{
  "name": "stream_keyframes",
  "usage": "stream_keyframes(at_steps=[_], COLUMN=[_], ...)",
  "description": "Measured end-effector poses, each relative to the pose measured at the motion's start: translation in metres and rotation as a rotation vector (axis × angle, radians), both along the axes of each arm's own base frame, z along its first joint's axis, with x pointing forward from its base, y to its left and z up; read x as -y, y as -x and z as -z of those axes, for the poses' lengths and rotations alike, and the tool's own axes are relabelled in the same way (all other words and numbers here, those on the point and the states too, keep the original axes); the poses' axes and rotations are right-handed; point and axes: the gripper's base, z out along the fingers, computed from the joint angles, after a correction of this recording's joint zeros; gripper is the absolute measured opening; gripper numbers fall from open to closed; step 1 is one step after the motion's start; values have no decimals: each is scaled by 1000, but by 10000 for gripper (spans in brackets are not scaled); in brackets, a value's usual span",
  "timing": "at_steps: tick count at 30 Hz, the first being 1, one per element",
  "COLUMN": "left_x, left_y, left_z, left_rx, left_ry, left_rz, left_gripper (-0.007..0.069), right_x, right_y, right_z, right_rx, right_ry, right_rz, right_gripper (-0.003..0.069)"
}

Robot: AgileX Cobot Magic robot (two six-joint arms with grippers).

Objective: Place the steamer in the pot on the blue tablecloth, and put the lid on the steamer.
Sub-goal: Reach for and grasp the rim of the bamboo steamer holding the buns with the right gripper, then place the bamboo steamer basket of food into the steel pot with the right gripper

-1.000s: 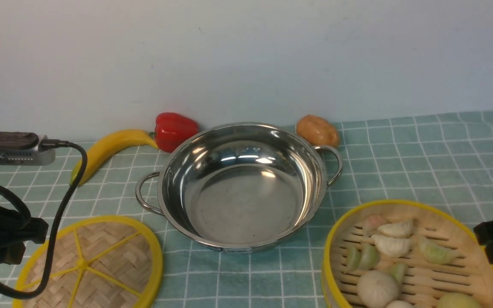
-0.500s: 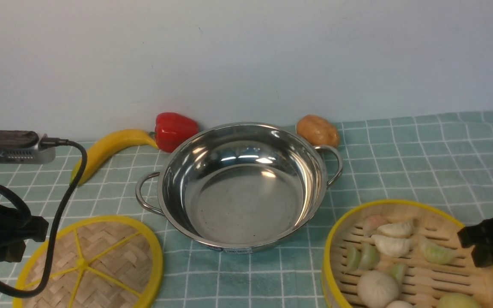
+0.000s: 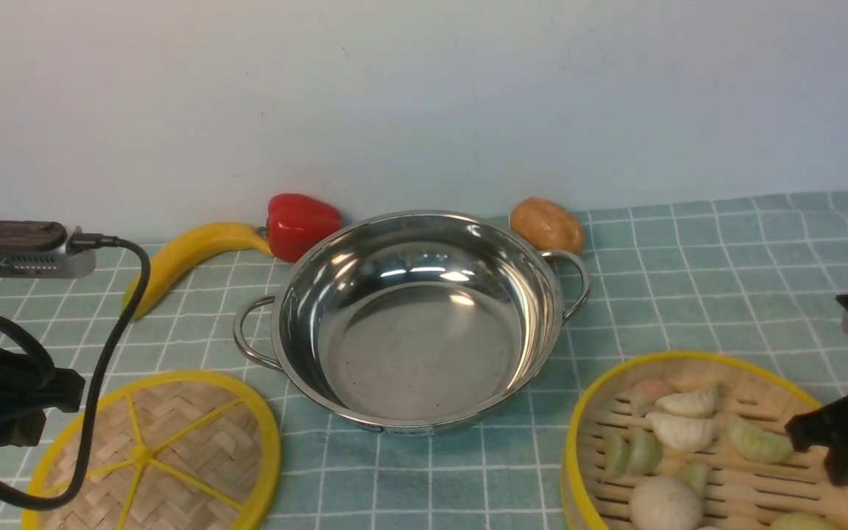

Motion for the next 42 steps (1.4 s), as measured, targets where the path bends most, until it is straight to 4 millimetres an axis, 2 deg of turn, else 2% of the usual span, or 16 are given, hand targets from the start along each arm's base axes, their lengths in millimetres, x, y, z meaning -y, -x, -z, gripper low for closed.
stream_keyframes(at_steps=[7,12,13,15,17,18,20,25,27,28,29,31,33,36,41,42], left_x=[0,1,2,3,4,4,5,7,8,8,8,8,8,8,8,8], left_y=[0,0,0,0,0,0,-1,-1,-1,-1,-1,-1,-1,-3,-3,-3], left_z=[0,0,0,0,0,0,0,0,0,0,0,0,0,0,0,0], left_rx=[0,0,1,1,2,2,5,6,6,6,6,11,15,31,32,32], left_ry=[0,6,19,35,48,49,61,83,84,84,84,84,85,87,87,87], left_rz=[0,0,-2,-4,-1,-1,5,10,10,10,10,10,10,10,10,10], left_gripper=[243,243,243,243,243,243,243,243,243,243,243,243,243,243,243,243], right_x=[1,1,0,-2,-9,-9,-27,-82,-94,-117,-119,-150,-161,-195,-216,-220], right_y=[16,27,26,23,13,12,-5,-54,-65,-86,-88,-117,-127,-154,-170,-174], right_z=[-18,-55,-73,-93,-123,-125,-157,-189,-189,-186,-186,-173,-167,-141,-116,-105], right_rx=[-54,-23,3,35,109,118,213,315,323,331,332,338,340,341,328,313], right_ry=[9,3,-6,-27,-57,-57,-78,-121,-127,-139,-139,-147,-146,-146,-148,-146], right_rz=[-14,-19,-18,-17,-31,-31,-73,-157,-173,-200,-203,-239,-255,-297,-315,-309], right_gripper=[60,60,60,60,60,60,60,60,60,60,60,60,60,60,60,60])
